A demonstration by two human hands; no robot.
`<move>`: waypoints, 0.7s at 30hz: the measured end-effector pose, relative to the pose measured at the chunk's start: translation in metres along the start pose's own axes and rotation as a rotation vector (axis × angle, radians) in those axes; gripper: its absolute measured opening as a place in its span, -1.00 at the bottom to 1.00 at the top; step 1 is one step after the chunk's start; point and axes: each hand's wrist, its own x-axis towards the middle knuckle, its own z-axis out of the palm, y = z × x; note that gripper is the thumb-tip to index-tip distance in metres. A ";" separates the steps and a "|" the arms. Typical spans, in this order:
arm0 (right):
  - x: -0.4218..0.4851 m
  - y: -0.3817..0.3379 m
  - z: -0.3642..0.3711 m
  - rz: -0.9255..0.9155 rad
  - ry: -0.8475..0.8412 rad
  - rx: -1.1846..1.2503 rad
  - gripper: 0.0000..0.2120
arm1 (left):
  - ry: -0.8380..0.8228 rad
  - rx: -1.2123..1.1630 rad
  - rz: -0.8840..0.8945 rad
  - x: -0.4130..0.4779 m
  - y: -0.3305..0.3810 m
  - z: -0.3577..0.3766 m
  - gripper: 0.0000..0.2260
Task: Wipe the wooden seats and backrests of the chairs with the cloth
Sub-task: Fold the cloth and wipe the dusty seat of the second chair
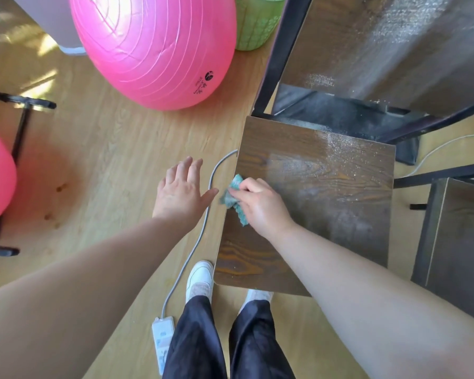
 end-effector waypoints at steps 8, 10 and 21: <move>-0.089 -0.031 0.025 -0.017 -0.181 0.047 -0.78 | -0.023 0.028 0.048 -0.015 0.001 0.006 -0.36; -0.113 -0.034 0.034 -0.060 -0.244 0.075 -0.74 | -0.028 0.049 0.061 -0.016 0.003 0.006 -0.36; -0.094 -0.012 -0.016 0.121 0.110 0.179 -0.71 | -0.048 0.084 0.135 0.001 0.035 0.002 -0.37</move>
